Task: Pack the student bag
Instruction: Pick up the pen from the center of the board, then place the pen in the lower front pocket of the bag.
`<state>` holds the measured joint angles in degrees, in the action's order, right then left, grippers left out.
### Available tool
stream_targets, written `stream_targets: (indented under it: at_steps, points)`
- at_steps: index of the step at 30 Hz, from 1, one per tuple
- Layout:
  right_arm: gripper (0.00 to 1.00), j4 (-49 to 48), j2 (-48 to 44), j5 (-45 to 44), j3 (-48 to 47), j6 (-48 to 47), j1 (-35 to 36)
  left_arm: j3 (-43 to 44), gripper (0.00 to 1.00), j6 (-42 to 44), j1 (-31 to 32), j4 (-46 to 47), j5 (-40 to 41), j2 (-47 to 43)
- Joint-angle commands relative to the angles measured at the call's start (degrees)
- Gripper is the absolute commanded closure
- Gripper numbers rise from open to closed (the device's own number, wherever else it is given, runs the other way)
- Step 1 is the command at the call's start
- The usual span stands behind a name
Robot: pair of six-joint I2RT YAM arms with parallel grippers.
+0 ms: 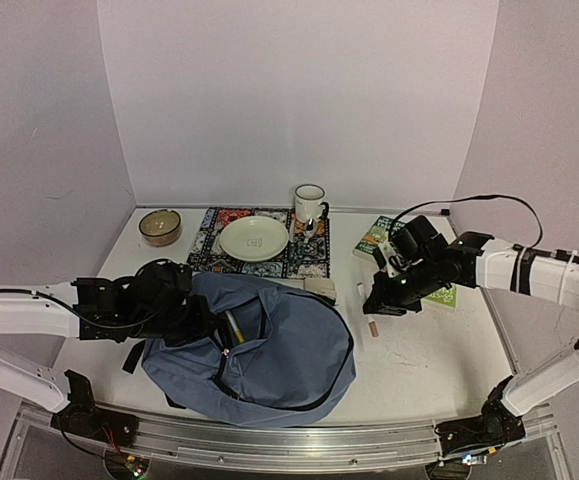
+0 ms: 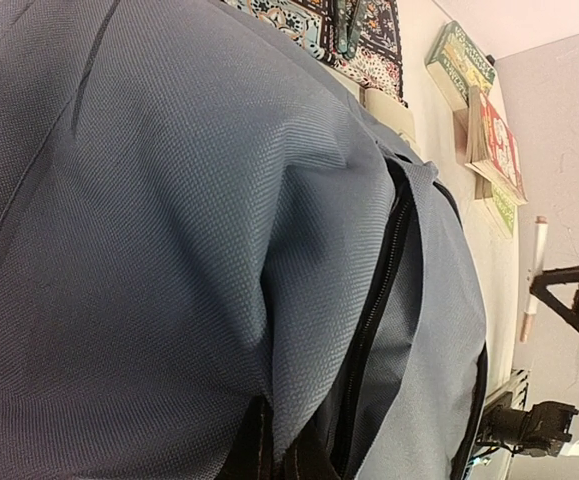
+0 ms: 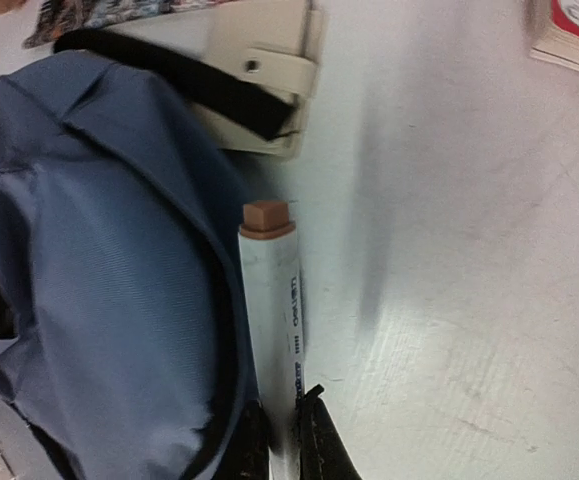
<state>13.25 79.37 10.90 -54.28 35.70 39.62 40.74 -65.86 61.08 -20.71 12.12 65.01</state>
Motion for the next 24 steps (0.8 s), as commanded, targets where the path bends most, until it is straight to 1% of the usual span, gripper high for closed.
stream_targets:
  at_steps: [1, 8, 15, 19, 24]
  points:
    - [1.0, -6.71, -1.65, 7.83, -1.85, 6.54, 3.96, 3.52, 1.0, 1.0, -0.01, 1.87, 0.55, -0.08]
    - [1.0, -11.65, 3.34, 10.66, -5.5, 11.91, 11.33, 4.21, 1.0, 1.21, 0.01, 1.92, 0.94, -0.07]
    - [1.0, -16.63, 12.76, 14.56, -11.66, 15.11, 17.79, 5.48, 1.0, 1.78, 0.0, 2.16, 0.49, 0.79]
    - [1.0, -17.88, 18.36, 16.03, -15.2, 15.78, 19.49, 6.29, 1.0, 2.21, 0.04, 2.69, -0.47, 1.36]
    - [1.0, -19.91, 23.55, 17.49, -19.41, 17.25, 19.65, 6.63, 1.0, 2.47, 0.09, 3.52, -1.64, 1.78]
